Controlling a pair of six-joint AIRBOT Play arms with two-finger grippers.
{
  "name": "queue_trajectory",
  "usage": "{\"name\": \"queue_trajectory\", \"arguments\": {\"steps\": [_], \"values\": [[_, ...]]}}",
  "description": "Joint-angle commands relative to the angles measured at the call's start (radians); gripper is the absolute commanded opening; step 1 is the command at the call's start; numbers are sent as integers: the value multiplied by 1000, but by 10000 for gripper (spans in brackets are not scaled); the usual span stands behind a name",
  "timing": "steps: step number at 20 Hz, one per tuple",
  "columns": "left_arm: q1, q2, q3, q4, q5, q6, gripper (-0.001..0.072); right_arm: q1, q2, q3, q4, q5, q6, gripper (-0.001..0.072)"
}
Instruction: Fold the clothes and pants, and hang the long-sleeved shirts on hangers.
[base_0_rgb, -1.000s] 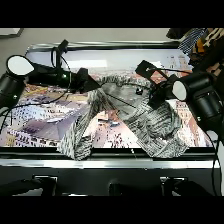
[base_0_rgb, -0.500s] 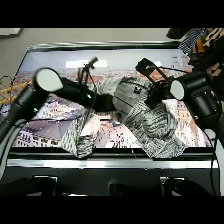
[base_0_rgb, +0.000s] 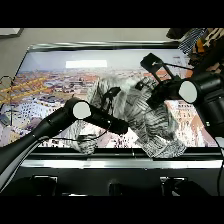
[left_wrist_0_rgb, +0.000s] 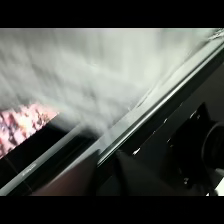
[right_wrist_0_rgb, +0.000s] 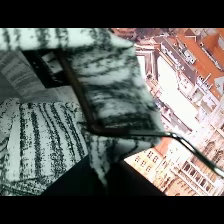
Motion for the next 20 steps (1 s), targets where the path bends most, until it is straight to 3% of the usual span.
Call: {"name": "queue_trajectory", "arguments": {"steps": [1, 2, 3, 9, 13, 14, 15, 17, 20], "values": [[45, 18, -5, 2, 33, 37, 379, 1, 9, -1, 92, 41, -60, 23], [76, 31, 5, -6, 2, 70, 509, 1, 9, -1, 99, 41, -90, 23], [111, 47, 24, -12, -40, 113, 559, 1, 9, -1, 98, 42, -129, 23], [373, 166, 146, -13, -327, 516, 558, 1, 4, -1, 158, 14, -425, 23], [454, 175, 145, 35, -351, 756, 559, -2, -10, -2, 381, 23, -804, 24], [467, 175, 134, 69, -350, 835, 559, -2, -12, -2, 409, 31, -859, 24], [483, 175, 114, 66, -351, 962, 560, -2, -16, -2, 426, 37, -879, 24], [521, 174, 61, 6, -339, 1131, 560, -2, -23, -2, 443, 42, -879, 24], [545, 174, -15, -68, -332, 1264, 560, -2, -37, -2, 463, 42, -885, 24]]}}
